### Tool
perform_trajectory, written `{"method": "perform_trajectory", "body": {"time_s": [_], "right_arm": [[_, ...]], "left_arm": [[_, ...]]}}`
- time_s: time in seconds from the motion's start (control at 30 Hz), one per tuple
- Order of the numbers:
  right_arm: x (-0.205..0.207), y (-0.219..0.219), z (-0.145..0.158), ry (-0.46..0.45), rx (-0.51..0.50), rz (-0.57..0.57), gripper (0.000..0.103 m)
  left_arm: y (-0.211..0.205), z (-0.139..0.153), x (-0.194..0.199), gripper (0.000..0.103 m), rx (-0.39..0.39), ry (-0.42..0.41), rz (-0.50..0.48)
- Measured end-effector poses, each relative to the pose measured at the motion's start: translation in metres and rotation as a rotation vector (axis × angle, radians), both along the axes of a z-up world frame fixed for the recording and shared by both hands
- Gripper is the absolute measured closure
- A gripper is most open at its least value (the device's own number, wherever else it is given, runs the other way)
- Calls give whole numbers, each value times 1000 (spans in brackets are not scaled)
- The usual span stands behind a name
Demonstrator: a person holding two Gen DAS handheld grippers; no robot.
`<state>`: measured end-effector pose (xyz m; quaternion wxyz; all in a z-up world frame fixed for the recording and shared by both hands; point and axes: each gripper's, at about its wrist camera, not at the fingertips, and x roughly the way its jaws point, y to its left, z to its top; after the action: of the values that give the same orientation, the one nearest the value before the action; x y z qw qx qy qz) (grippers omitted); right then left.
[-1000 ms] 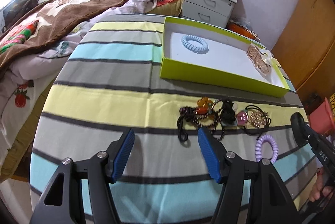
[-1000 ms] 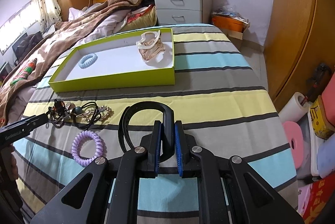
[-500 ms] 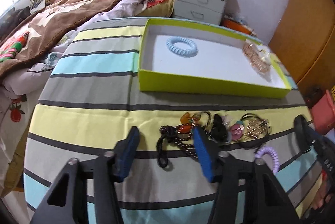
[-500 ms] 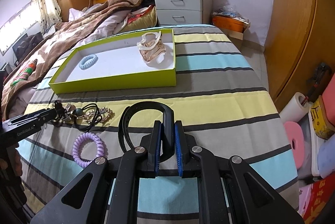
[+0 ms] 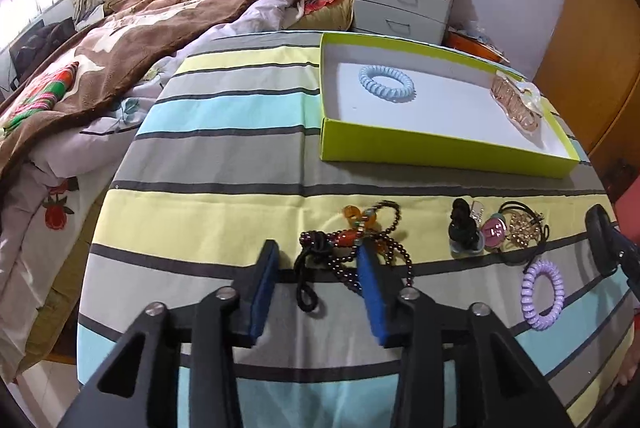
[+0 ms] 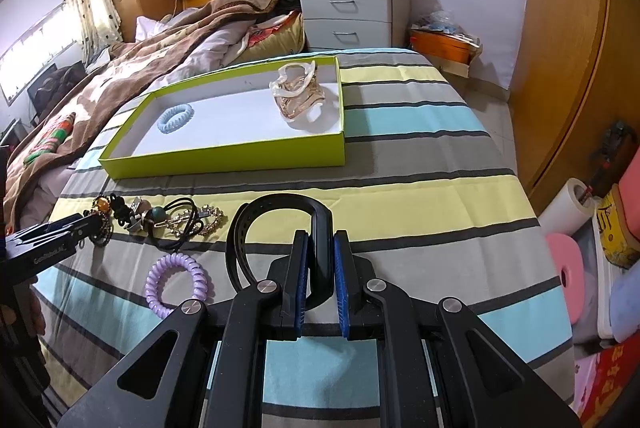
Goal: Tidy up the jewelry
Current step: 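Grasp the beaded necklace with the left tool while the right tool lifts the black band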
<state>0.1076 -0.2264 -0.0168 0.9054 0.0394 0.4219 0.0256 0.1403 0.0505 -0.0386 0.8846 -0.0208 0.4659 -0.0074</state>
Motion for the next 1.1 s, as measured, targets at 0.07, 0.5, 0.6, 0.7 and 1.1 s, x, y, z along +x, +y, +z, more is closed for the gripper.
{"method": "perform_trajectory", "body": {"time_s": [0.07, 0.5, 0.6, 0.7, 1.1], "right_arm": [[0, 0, 0, 0, 0, 0, 90], [-2, 1, 0, -1, 1, 0, 90], [-2, 2, 0, -1, 0, 3, 90], [-1, 2, 1, -4, -1, 5, 90], [-5, 4, 11, -29, -1, 12, 90]], "left_arm": [[-1, -1, 2, 56, 3, -3, 4], [0, 2, 1, 82, -23, -17, 6], [2, 3, 0, 85, -38, -21, 12], [2, 5, -1, 86, -41, -27, 10], [0, 23, -9, 86, -55, -73, -9]]}}
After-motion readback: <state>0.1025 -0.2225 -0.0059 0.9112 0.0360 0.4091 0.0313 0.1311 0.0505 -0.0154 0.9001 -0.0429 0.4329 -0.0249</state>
